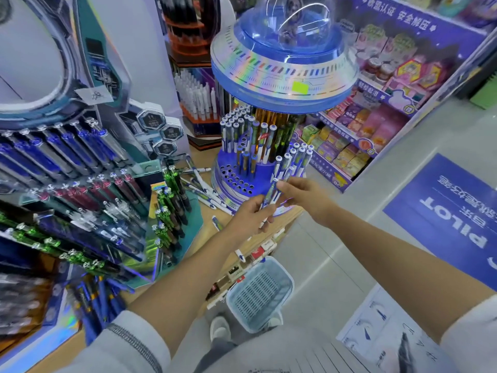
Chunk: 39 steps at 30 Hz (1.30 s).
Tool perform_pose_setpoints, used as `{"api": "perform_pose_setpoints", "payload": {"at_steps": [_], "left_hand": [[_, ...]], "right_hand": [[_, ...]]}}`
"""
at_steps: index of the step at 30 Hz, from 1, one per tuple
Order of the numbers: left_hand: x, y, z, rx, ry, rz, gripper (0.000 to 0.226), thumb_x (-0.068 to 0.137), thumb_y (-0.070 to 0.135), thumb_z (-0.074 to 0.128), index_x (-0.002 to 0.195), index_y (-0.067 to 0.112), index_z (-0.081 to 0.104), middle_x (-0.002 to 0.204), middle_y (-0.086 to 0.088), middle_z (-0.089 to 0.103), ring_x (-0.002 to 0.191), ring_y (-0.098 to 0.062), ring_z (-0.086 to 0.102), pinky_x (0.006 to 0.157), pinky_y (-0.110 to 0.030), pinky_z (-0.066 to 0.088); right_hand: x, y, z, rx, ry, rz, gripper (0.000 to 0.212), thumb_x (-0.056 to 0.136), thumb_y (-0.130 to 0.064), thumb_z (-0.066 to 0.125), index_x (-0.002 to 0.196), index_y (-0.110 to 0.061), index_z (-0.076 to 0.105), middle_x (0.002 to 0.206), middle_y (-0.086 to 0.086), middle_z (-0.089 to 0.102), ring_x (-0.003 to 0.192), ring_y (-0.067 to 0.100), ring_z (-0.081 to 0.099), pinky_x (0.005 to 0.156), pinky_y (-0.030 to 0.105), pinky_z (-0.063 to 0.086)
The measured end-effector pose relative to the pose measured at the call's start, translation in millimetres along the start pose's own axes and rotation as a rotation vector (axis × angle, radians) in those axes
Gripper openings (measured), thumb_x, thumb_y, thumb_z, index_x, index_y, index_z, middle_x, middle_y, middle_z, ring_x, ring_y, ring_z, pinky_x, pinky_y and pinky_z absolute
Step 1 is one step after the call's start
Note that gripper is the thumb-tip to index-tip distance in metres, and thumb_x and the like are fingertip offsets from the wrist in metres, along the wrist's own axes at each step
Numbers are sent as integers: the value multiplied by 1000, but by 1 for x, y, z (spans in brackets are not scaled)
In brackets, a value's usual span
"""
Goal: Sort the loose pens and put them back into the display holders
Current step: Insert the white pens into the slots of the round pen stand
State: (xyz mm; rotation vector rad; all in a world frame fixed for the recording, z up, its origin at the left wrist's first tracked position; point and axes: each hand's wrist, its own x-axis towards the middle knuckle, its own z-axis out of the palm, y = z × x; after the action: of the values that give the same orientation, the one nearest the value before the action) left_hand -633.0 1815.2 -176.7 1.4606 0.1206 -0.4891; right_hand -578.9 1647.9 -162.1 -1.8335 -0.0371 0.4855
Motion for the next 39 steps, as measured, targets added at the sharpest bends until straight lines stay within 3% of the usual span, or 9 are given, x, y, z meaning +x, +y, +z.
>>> {"api": "perform_pose_setpoints", "payload": {"at_steps": [4,10,17,19,25,29,32,36,39], "left_hand": [[-1,0,3,-4,5,-16,10,100,23,50,93,20,57,76,-3,60,57,-14,48,42,-16,33],[5,4,-12,20,129,-67,15,102,20,44,102,14,58,85,-3,59,59,-14,52,43,-19,29],[15,5,-18,-38,155,-111,15,102,20,44,96,12,54,72,-5,60,50,-14,47,36,-15,32],[18,3,-19,-27,155,-110,9,103,16,42,99,12,50,71,-6,61,47,-15,47,36,-16,32],[23,-1,-25,51,108,-26,5,98,11,51,99,15,50,82,-5,62,49,-12,54,42,-22,34],[28,-3,-30,72,125,-6,11,95,13,58,104,18,54,93,-14,60,52,-12,54,44,-22,36],[30,-4,-34,99,136,7,16,94,15,60,109,15,57,94,-16,63,57,-14,55,46,-22,39],[33,-4,-37,111,128,24,19,93,15,61,112,15,59,104,-23,66,56,-11,55,47,-22,41],[34,-2,-35,124,130,33,15,93,14,61,104,23,59,105,-25,64,56,-10,54,48,-21,41]], "right_hand": [[-1,-2,1,71,47,-35,17,88,-27,67,86,-10,68,81,9,67,75,18,64,77,32,54],[6,-7,-29,204,418,-102,5,95,-17,60,92,-17,63,80,6,66,67,12,67,68,24,56],[24,-7,-23,-25,673,-122,11,93,-14,63,98,-8,55,85,12,69,69,15,67,66,24,57],[28,-4,-20,-97,740,-125,13,90,-16,66,92,-11,55,86,12,69,74,22,68,72,37,58],[28,-4,-19,-181,759,-74,18,86,-18,72,92,-16,54,83,7,68,78,25,66,77,44,56],[30,-7,-17,-149,727,-97,27,84,-16,74,98,-13,51,75,-7,60,67,8,59,62,18,47],[33,-6,-12,-164,725,-104,19,83,-14,75,94,-11,59,78,-2,63,67,4,59,55,5,43],[39,3,-10,-138,695,-57,12,85,-14,73,92,-12,64,85,6,69,78,20,67,74,32,58],[37,5,-9,-123,646,-43,9,89,-21,68,92,-12,66,83,8,69,77,23,69,76,39,59]]}}
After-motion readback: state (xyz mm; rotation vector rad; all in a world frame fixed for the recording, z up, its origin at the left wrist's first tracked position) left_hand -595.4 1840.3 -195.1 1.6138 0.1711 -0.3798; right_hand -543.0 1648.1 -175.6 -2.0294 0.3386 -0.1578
